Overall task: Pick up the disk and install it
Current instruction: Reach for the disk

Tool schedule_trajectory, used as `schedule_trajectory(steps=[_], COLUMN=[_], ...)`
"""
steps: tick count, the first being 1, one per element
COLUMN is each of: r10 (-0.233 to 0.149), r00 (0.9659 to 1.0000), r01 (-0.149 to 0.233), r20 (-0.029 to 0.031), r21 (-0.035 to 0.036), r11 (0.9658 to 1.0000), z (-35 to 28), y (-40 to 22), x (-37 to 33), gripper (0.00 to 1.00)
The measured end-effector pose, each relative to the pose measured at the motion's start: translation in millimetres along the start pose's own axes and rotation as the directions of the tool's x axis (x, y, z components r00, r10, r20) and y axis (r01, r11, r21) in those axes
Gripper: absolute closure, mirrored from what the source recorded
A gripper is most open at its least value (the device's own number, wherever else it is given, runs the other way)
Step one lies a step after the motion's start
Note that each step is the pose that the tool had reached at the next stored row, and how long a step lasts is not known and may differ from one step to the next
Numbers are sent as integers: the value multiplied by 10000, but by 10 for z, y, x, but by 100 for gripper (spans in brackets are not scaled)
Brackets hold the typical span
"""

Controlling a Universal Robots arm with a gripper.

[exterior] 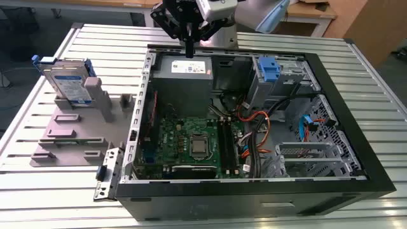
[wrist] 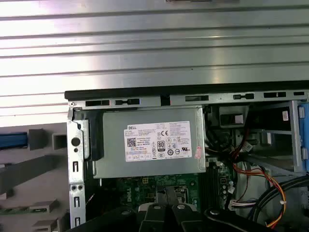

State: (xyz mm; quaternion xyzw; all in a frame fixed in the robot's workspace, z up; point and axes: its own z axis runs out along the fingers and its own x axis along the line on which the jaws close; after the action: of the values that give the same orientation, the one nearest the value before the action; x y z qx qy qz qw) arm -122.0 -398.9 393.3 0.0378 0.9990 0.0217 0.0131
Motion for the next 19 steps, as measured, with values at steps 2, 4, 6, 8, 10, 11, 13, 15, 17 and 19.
schedule_trajectory(steps=[2,4,6,8,10,11,13,15,17,19], r10=[1,0,1,2,2,1,1,2,5,10], r00=[10000,10000,10000,10000,10000,10000,10000,10000,10000,10000], r01=[-1,0,-1,-2,-2,-1,-1,-2,-5,-10], r20=[0,0,0,1,0,0,1,0,0,1], r21=[0,0,0,0,0,0,0,0,0,0], r11=[10000,10000,10000,10000,10000,10000,10000,10000,10000,10000], z=[0,0,0,1,2,3,5,6,8,11], y=[0,0,0,3,11,15,23,32,42,53], x=[0,0,0,4,11,16,29,46,67,92], gripper=[89,89,89,89,89,89,89,89,89,89])
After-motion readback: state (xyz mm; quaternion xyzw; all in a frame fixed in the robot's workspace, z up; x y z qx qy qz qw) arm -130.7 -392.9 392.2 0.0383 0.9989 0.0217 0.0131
